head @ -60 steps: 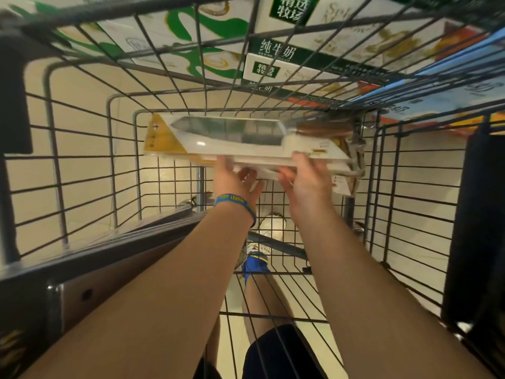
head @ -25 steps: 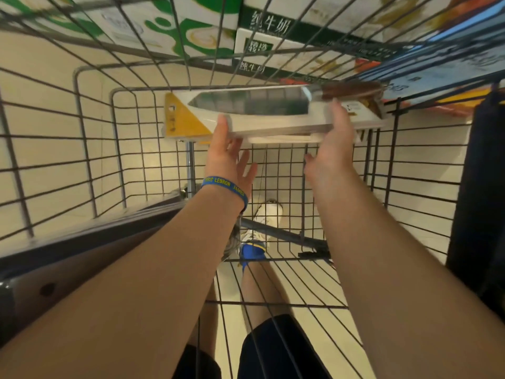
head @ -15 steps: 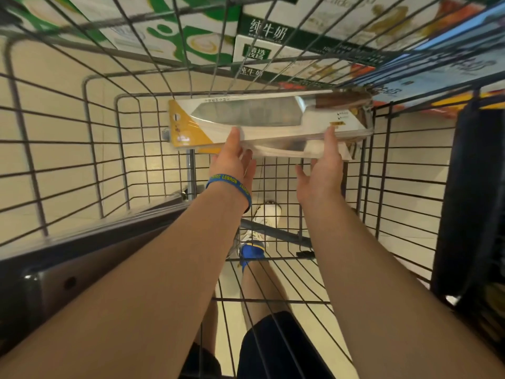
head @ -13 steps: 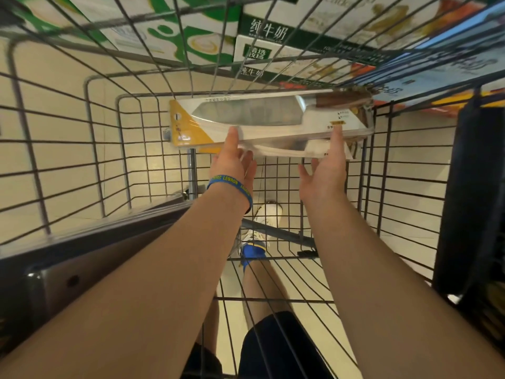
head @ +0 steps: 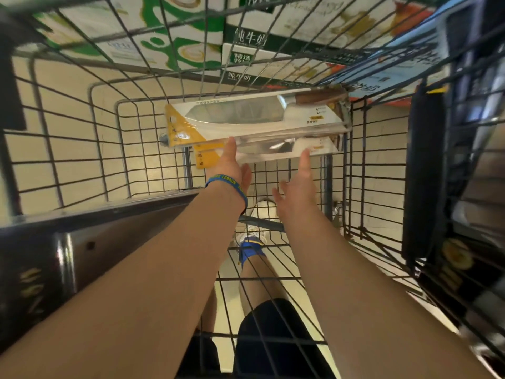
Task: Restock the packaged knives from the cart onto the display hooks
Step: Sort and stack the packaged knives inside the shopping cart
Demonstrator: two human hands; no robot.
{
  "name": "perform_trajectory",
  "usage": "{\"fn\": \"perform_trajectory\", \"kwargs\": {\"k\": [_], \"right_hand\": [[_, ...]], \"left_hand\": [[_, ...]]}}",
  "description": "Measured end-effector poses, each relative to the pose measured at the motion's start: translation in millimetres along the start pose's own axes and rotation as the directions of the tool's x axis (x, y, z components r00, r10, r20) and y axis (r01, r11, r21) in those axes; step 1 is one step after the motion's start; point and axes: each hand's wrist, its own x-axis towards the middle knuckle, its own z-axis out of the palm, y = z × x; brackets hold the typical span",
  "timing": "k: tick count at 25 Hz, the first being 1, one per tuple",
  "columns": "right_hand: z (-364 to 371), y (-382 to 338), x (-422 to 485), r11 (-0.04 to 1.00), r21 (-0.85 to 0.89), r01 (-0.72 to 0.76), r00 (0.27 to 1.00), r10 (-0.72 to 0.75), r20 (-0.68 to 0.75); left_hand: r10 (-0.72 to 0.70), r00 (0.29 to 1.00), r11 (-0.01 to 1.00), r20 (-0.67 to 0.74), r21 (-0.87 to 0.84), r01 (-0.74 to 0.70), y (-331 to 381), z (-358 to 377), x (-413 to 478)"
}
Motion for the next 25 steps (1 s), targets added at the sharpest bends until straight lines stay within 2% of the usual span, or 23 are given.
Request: {"fn": "perform_trajectory", "kwargs": {"k": [3, 7, 9, 11, 13, 16, 18, 21, 25], "right_hand": [[-5.3, -3.2, -32.7, 0.993, -0.117, 0.006, 1.0, -0.004, 0.014], [-29.2, -10.6, -104.3, 0.972, -0.217, 0.093, 0.975, -0.045, 0.218], [-46.5, -13.1, -139.6, 0.934, -0.319, 0.162, 0.948, -0.057, 0.314], [-70.5, -15.8, -170.4, 0.84, -0.448, 0.306, 0.909, -0.119, 0.398], [-94.1, -22.3, -196.0, 0.754, -0.48, 0.448, 0.854, -0.203, 0.479], [-119.2, -37.7, -227.4, 0.656, -0.526, 0.541, 0.823, -0.286, 0.49], [-134.7, -48.3, -241.6, 0.661, -0.501, 0.559, 0.814, -0.319, 0.486], [-163.5, -69.0, -263.8, 0.613, -0.456, 0.645, 0.746, -0.379, 0.547], [-196.2, -101.4, -286.1, 0.531, -0.398, 0.748, 0.656, -0.5, 0.566]], "left_hand": [[-0.013, 0.998, 0.996, 0.067, 0.086, 0.008, -0.5, -5.7, -31.7], [0.046, 0.987, 0.948, 0.155, 0.304, -0.092, 7.3, -27.0, -99.4], [0.08, 0.977, 0.884, 0.197, 0.439, -0.161, 15.6, -45.2, -137.2], [0.11, 0.965, 0.777, 0.238, 0.585, -0.232, 23.5, -66.7, -175.3], [0.146, 0.951, 0.687, 0.271, 0.665, -0.294, 28.9, -84.7, -203.8], [0.165, 0.932, 0.587, 0.321, 0.728, -0.355, 29.6, -95.1, -242.7], [0.179, 0.916, 0.534, 0.36, 0.746, -0.398, 25.0, -84.4, -265.5], [0.24, 0.889, 0.513, 0.391, 0.726, -0.458, 15.5, -48.1, -300.9], [0.301, 0.809, 0.477, 0.505, 0.655, -0.586, -6.3, -4.0, -341.0]]}}
